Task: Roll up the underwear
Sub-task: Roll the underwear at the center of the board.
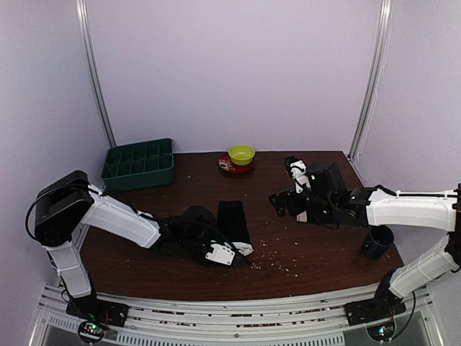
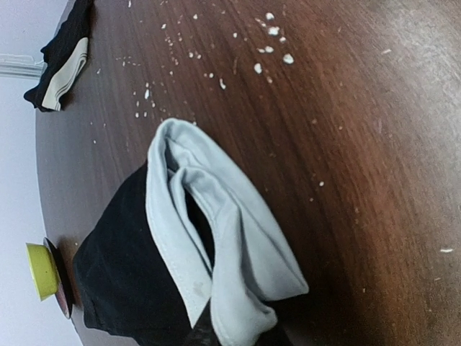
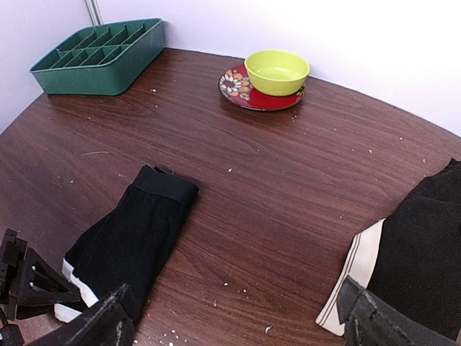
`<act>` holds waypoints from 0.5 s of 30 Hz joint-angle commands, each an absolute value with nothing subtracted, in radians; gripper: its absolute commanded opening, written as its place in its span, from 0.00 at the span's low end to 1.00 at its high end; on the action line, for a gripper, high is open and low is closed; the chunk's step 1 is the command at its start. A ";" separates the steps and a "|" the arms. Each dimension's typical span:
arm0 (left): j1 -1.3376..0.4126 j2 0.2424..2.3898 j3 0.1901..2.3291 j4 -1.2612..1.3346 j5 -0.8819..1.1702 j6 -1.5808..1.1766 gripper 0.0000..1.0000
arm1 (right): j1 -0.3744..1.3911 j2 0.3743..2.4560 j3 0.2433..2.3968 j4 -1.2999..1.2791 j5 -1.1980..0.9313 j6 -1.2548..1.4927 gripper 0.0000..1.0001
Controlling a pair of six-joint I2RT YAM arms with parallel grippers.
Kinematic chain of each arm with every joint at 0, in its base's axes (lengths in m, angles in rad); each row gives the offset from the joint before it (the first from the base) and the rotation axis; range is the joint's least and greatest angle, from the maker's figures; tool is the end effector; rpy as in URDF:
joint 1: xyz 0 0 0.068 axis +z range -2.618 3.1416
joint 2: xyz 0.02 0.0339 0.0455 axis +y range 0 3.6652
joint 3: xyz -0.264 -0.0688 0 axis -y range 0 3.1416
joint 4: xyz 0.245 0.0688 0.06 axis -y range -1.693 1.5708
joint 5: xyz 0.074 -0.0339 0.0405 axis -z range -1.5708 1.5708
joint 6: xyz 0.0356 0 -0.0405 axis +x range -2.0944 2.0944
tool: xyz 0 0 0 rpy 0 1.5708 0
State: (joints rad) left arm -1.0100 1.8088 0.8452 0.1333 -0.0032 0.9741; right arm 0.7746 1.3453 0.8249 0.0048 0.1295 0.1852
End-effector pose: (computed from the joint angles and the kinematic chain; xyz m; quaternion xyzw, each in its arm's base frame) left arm 0.1837 -0.2923 0.1222 0.7801 0.5104 -0.0050 0.3618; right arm 0.2165 0.2055 0.2472 -0.2193 0.8345 0.1824 0.4715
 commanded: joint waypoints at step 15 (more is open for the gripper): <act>-0.797 1.932 1.120 -0.405 0.478 0.901 0.00 | 0.944 1.336 0.610 0.365 0.057 -0.276 1.00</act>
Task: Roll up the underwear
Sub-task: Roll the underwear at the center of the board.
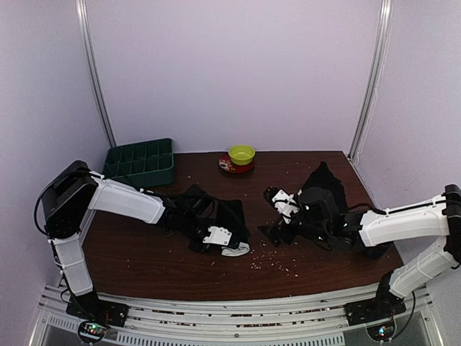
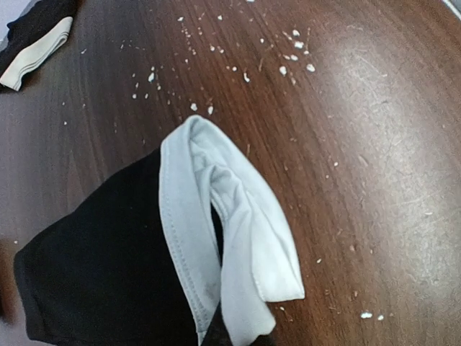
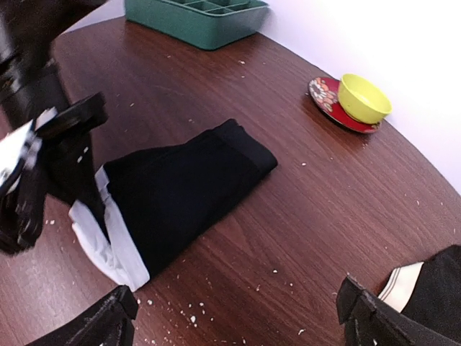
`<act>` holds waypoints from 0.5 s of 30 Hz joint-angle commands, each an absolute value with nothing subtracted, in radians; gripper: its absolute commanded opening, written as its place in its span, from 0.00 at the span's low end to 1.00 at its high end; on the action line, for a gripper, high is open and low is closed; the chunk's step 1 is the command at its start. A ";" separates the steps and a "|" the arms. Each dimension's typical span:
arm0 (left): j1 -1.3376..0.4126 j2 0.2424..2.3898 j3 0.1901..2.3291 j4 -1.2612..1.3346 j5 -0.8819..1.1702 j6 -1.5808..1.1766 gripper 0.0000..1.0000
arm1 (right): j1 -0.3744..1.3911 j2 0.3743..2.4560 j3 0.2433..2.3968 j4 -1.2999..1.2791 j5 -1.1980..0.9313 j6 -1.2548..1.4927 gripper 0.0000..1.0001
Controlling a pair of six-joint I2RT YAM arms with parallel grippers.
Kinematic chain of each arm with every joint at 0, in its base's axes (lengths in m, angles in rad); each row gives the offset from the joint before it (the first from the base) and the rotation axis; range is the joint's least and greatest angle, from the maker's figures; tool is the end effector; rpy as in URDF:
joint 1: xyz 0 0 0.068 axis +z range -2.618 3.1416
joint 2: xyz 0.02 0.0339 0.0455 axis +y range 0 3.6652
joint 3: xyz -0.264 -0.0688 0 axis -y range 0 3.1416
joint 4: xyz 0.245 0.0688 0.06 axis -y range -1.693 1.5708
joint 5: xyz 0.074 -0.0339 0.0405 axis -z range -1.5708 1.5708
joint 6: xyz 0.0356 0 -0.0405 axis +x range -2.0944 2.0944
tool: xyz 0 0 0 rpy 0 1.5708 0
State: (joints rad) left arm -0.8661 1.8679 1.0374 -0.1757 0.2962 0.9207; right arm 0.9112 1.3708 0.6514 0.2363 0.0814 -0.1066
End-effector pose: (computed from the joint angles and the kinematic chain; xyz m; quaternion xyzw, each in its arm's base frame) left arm 0.2283 -0.2845 0.1342 0.7659 0.5633 -0.1341 0.2793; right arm 0.1790 0.2261 0.2051 -0.3982 0.7569 0.1704 0.4894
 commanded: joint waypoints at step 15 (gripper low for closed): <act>-0.658 2.163 1.434 -0.708 0.747 0.833 0.00 | 1.080 1.498 0.684 0.282 0.003 -0.447 0.94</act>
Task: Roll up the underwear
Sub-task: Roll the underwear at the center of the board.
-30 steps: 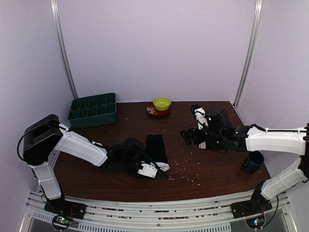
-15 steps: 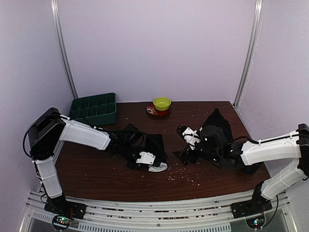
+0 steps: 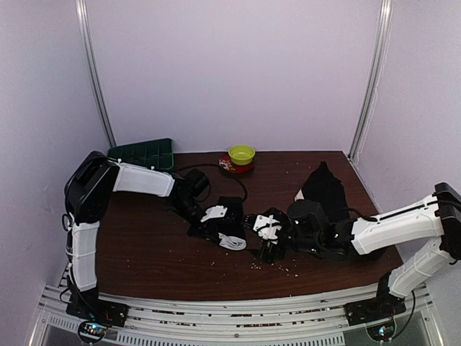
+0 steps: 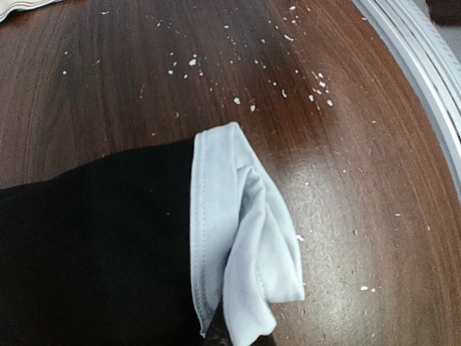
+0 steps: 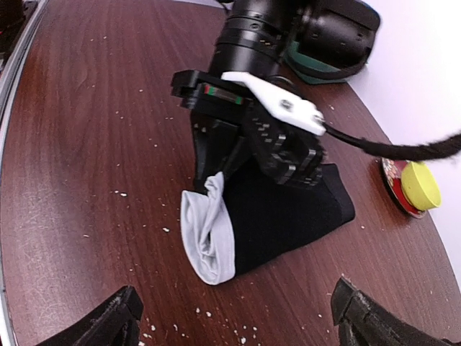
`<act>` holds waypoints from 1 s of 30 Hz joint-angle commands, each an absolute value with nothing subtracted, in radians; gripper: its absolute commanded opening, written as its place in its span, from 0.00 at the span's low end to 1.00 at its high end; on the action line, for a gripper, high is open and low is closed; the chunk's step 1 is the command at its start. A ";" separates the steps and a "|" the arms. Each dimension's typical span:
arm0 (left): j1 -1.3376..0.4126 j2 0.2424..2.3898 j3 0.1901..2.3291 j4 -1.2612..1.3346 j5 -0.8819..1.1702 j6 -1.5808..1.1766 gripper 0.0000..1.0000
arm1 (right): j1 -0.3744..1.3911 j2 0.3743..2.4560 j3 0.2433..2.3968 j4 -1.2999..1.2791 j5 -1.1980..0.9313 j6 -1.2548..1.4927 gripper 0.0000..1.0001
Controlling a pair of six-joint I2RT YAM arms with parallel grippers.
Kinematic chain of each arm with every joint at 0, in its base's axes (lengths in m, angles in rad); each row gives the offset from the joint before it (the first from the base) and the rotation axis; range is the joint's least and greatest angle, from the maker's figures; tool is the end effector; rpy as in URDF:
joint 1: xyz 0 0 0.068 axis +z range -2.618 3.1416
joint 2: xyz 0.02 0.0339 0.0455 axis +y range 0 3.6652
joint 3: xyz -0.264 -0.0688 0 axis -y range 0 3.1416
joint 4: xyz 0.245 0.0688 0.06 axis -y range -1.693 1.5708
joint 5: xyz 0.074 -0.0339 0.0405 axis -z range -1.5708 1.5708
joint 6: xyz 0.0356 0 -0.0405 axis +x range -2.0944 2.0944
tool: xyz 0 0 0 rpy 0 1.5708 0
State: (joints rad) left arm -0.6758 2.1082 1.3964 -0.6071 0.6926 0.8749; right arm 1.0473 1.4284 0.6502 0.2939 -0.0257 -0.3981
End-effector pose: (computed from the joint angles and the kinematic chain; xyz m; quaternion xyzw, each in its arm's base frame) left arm 0.3019 -0.2711 0.1275 0.6836 0.6366 -0.3233 0.1510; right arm 0.1472 0.2569 0.1945 -0.5711 0.6376 0.1753 0.4864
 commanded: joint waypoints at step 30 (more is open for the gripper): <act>-0.629 2.183 1.458 -0.712 0.806 0.816 0.09 | 1.128 1.965 0.992 0.265 0.217 -0.450 0.00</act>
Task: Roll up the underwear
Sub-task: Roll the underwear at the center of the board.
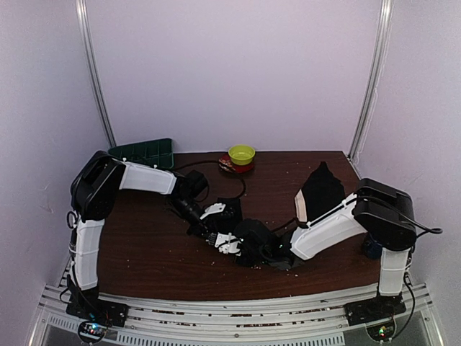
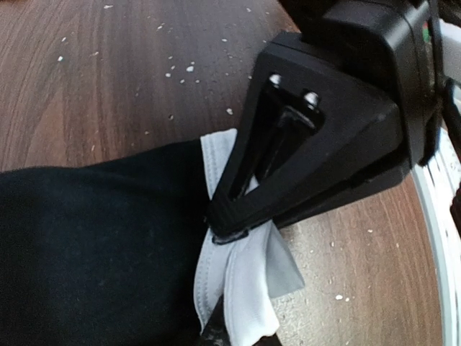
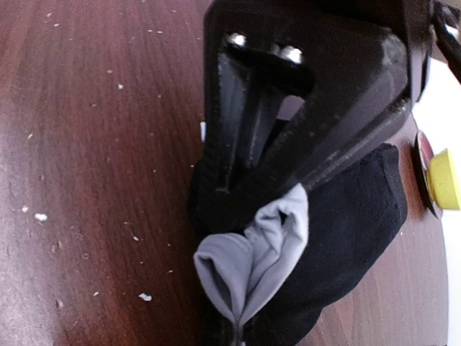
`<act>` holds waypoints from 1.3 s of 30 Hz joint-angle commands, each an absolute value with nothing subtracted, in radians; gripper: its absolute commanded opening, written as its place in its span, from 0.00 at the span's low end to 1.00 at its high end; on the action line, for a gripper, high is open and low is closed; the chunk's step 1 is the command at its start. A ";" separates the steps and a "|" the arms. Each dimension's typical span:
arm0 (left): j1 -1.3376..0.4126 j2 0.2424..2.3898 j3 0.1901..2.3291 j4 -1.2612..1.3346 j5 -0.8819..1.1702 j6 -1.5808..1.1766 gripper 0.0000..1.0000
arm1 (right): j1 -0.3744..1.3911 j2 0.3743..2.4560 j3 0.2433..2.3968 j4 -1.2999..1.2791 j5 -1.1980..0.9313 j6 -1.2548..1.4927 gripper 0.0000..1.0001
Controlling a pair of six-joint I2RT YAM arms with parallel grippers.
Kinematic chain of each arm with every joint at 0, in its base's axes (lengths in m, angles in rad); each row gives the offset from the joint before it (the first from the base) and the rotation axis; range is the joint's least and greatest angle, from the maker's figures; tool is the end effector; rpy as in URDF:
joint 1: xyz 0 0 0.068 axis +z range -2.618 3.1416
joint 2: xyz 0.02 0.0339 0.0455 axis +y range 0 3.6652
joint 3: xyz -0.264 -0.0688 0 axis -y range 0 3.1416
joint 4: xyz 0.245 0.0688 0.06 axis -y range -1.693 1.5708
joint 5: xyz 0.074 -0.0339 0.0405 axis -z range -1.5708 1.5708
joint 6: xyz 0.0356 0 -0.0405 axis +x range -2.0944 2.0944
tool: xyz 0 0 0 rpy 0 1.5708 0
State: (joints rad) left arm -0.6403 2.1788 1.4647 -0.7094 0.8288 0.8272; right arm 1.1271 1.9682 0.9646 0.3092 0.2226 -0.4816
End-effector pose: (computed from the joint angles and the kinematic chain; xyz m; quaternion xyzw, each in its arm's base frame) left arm 0.3128 -0.2658 0.1181 0.6333 0.6581 -0.3935 0.1045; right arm 0.1736 0.3470 0.1130 -0.6156 0.6581 0.0384 0.4318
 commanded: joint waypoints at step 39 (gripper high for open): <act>-0.804 1.498 0.573 0.281 0.305 1.359 0.63 | 0.820 2.207 1.390 -0.354 -0.724 0.140 0.00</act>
State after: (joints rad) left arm -0.7589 1.4315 0.5362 0.1734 0.3977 1.2972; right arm 0.8227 2.1548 1.3991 -0.2363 -0.7338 0.1051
